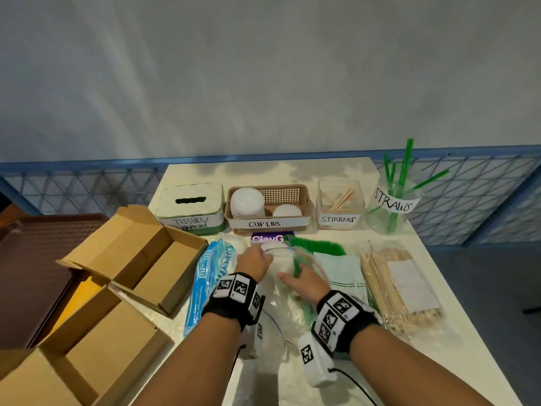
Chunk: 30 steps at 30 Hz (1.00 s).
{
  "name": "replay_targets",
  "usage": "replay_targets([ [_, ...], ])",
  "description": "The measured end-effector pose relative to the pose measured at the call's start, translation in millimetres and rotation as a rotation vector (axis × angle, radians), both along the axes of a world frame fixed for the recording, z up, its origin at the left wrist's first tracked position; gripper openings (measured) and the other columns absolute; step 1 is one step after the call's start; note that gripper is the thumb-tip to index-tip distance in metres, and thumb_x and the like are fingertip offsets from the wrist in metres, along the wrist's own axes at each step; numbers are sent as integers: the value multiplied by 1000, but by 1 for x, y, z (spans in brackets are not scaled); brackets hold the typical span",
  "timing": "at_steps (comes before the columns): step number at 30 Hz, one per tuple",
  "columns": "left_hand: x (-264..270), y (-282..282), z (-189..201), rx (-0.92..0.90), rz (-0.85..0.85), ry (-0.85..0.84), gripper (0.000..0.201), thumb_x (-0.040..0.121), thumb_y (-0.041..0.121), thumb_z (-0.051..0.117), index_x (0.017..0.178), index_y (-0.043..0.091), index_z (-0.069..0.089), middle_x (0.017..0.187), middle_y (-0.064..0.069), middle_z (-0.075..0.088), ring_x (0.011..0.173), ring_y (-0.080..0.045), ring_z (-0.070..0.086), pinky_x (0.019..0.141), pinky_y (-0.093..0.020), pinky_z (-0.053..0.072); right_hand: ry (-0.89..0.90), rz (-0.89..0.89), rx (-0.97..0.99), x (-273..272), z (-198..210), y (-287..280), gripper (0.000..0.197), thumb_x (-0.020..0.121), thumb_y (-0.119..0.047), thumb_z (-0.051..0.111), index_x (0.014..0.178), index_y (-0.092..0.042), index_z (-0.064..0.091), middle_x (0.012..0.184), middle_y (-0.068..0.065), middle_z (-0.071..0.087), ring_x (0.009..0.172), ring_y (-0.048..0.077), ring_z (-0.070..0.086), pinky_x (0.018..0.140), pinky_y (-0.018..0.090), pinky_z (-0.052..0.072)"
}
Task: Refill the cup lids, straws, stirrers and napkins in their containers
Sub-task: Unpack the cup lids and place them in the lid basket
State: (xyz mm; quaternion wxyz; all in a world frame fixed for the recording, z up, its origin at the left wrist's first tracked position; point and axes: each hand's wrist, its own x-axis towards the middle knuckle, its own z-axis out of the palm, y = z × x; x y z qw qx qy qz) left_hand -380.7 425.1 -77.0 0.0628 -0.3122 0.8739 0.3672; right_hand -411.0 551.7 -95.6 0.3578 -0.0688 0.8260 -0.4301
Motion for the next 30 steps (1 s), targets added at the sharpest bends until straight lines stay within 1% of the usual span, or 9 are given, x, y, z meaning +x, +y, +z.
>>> replay_targets([
  [1,0,-1,0,24,17,6,31,94,16,43,117,-3,50,118,-23,56,112,-34,52,94,-34,37,-50,-51,-32,-1,-4,-4,47,87,-39,61,124,-14,46,112,7,61,90,20,60,66,28,52],
  [3,-1,-4,0,77,51,14,33,95,16,42,121,-3,47,123,-23,55,115,-34,51,93,-33,38,-175,-143,-87,-4,-9,-10,57,82,-45,64,124,-8,51,114,11,63,98,24,62,75,33,56],
  [6,-1,-9,-6,159,103,1,32,96,15,41,123,-2,44,125,-23,52,117,-34,49,93,-32,36,-280,-250,-154,-6,-11,-16,53,79,-42,70,118,-12,49,118,10,58,107,29,59,84,41,55],
  [9,0,-17,-12,224,182,-19,34,95,16,41,124,-2,44,128,-23,50,119,-34,47,98,-34,35,-322,-325,-220,-5,-11,-21,53,76,-31,75,120,-20,48,111,13,58,95,33,60,73,42,56],
  [13,1,-28,-14,272,245,-13,32,94,18,42,121,2,46,125,-21,51,118,-33,48,101,-36,35,-404,-363,-265,-3,-10,-24,47,77,-24,74,115,-21,45,103,15,54,79,27,52,59,32,48],
  [18,-2,-32,-14,402,252,59,11,90,16,46,100,13,47,110,-16,57,107,-32,55,99,-45,43,-494,-440,-367,-5,-11,-25,55,79,-17,72,126,-23,44,123,18,56,107,38,57,89,51,49],
  [24,-1,-36,-9,490,236,114,9,87,19,57,91,21,49,104,-14,59,103,-31,58,97,-47,46,-454,-421,-475,-12,1,-18,24,83,-12,67,105,-18,57,101,11,62,94,30,58,68,38,51],
  [27,-3,-36,-4,486,272,155,17,90,16,53,105,19,47,102,-8,56,103,-28,55,98,-42,45,-475,-366,-464,-14,12,-14,31,84,-10,65,112,-17,54,111,13,61,105,32,57,72,41,52],
  [30,-8,-40,0,448,283,202,15,90,10,51,100,19,43,106,-13,55,95,-25,50,88,-35,43,-513,-367,-513,-16,22,-6,36,85,-7,63,118,-18,52,117,14,61,107,31,57,69,39,54],
])
